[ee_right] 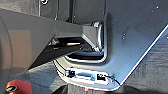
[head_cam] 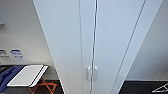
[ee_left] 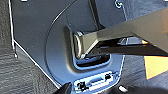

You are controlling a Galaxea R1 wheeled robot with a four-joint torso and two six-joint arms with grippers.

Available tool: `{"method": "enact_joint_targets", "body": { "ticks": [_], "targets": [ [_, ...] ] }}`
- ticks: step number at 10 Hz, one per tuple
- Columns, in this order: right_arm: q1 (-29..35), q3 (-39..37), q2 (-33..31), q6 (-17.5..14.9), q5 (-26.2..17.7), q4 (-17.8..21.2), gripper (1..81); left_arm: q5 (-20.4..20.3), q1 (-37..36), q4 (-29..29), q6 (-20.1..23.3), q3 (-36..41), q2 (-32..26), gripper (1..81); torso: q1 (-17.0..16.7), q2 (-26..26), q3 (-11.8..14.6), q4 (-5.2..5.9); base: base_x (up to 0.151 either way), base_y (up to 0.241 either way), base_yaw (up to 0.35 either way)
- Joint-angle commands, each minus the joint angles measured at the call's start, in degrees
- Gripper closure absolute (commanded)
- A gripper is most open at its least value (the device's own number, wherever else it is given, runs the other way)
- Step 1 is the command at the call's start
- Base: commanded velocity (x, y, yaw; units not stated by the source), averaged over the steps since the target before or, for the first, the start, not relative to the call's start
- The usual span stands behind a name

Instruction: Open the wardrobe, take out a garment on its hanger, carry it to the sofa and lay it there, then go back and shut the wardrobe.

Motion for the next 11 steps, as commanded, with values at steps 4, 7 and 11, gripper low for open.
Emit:
{"method": "enact_joint_targets", "body": {
  "ticks": [4, 7, 11],
  "targets": [
    [5.36, 28.2, -18.68, 0.53, -3.88, 0.12, 1.0, 3.25, -3.48, -0.39, 0.24, 23.39, -15.68, 1.0, 0.0, 0.0, 0.0, 0.0, 0.0, 0.0, 0.0],
    [9.4, 44.16, -29.55, 0.53, -4.15, 0.03, 1.0, 3.42, -6.55, -0.39, 0.24, 34.87, -24.19, 1.0, 0.0, 0.02, 0.0, 0.0, 0.0, 0.0, 0.0],
    [15.73, 59.55, -41.07, 0.53, -4.59, -0.14, 1.0, 3.33, -10.25, 0.14, 0.42, 49.38, -35.27, 1.0, 0.0, 0.02, -0.02, 0.0, 0.0, 0.0, 0.0]
  ]
}}
